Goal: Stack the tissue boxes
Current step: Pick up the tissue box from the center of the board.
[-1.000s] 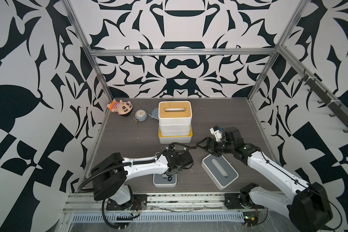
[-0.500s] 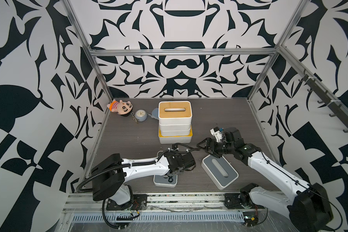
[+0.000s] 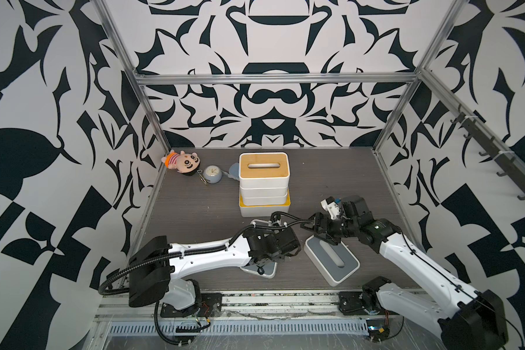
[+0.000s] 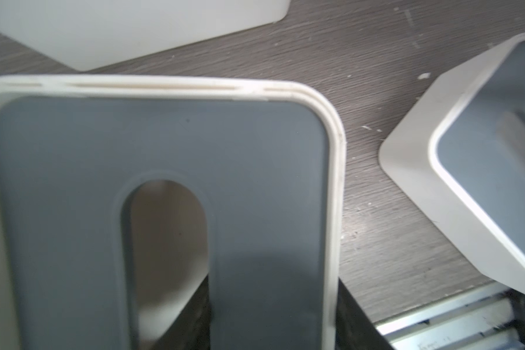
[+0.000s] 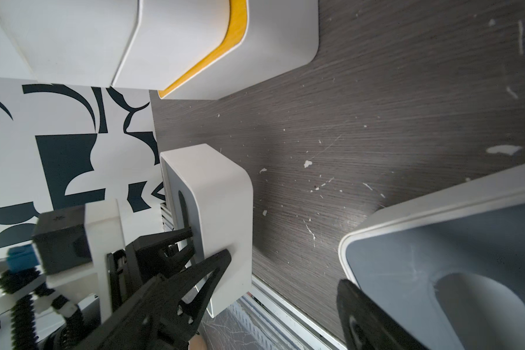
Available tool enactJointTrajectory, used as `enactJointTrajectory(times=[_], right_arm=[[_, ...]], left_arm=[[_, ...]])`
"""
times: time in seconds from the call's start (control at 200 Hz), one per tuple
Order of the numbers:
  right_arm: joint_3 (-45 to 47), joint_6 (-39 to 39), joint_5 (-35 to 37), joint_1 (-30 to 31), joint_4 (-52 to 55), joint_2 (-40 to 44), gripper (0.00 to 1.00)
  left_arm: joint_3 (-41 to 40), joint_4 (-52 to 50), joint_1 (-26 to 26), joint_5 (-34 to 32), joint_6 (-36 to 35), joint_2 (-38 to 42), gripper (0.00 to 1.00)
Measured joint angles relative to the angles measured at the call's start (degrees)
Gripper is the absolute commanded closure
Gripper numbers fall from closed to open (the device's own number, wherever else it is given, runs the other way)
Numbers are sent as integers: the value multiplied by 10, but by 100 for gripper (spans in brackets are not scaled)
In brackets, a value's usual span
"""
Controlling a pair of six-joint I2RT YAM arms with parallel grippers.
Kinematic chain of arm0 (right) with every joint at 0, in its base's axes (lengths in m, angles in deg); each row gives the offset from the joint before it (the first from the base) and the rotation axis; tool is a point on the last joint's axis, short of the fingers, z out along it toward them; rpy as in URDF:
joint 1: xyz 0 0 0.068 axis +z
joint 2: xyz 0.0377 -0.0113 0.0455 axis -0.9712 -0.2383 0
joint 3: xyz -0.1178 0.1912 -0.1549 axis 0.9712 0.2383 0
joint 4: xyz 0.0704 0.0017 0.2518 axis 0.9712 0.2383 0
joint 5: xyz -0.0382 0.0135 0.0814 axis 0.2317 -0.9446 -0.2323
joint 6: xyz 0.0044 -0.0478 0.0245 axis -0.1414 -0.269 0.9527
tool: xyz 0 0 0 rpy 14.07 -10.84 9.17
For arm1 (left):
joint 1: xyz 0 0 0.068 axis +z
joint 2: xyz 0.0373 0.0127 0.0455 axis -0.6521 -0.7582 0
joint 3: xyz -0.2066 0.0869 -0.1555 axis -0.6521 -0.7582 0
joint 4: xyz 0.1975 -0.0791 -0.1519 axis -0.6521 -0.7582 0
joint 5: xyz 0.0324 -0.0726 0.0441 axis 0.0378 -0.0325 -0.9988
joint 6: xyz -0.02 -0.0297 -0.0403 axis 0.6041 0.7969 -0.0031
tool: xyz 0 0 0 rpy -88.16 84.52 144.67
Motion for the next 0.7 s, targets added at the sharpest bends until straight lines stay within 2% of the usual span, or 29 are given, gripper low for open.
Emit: enactJointTrajectory(times=[0.46,0.7], right_arm=[[-1,-4,0,1,39,12,6],[-1,21,0,31,29,17,5]], left_arm=[[5,59,0,12,-62,3,54],[9,102,0,20,-92,2,54]])
